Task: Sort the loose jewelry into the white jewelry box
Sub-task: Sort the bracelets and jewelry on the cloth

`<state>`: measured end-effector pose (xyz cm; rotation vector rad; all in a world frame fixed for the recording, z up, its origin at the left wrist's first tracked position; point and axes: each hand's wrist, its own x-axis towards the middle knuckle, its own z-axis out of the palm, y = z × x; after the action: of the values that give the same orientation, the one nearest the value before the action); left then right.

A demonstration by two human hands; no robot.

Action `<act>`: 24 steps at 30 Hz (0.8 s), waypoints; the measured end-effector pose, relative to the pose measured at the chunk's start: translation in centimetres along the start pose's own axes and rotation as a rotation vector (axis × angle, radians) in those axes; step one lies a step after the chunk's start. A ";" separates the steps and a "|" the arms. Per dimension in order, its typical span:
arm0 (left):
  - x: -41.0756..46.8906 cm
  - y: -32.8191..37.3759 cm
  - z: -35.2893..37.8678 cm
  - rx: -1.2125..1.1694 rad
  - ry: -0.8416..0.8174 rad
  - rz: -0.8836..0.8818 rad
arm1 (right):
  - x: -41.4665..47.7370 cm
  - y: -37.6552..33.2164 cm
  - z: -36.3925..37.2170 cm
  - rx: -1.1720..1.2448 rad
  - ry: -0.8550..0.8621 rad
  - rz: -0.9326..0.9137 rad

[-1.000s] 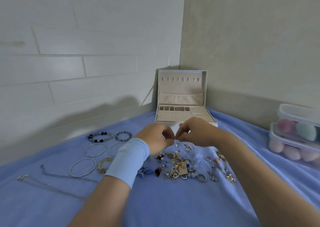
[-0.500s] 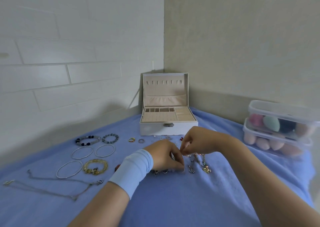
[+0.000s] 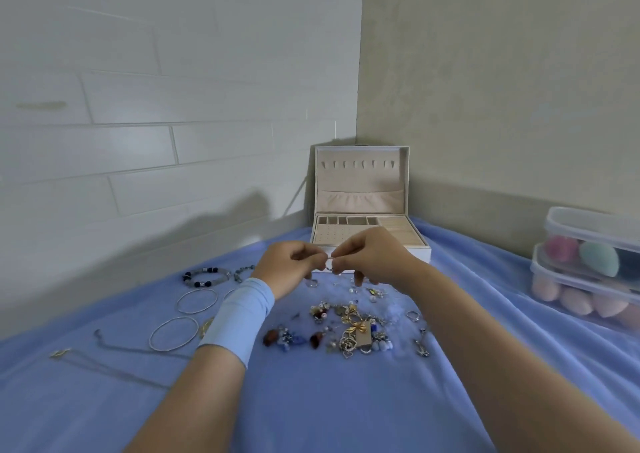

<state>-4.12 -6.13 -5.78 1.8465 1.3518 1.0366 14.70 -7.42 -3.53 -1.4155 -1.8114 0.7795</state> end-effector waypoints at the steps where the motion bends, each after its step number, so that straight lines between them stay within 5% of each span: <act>1: 0.3 -0.7 -0.6 0.078 0.012 -0.004 | 0.6 -0.1 0.7 -0.020 0.011 0.004; 5: 1.2 -3.5 -1.7 0.498 -0.030 -0.024 | 3.4 -0.4 3.3 -0.176 0.007 0.007; 10: 2.2 -4.2 -1.9 0.657 -0.115 -0.059 | 5.5 -0.5 5.8 -0.367 -0.135 -0.032; 24: 1.7 -4.6 -2.2 0.513 -0.102 -0.088 | 6.4 0.5 6.0 -0.616 -0.200 -0.059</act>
<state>-7.91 -3.12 -8.07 2.1390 1.7324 0.5710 9.01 -1.35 -6.35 -1.6898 -2.3675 0.3445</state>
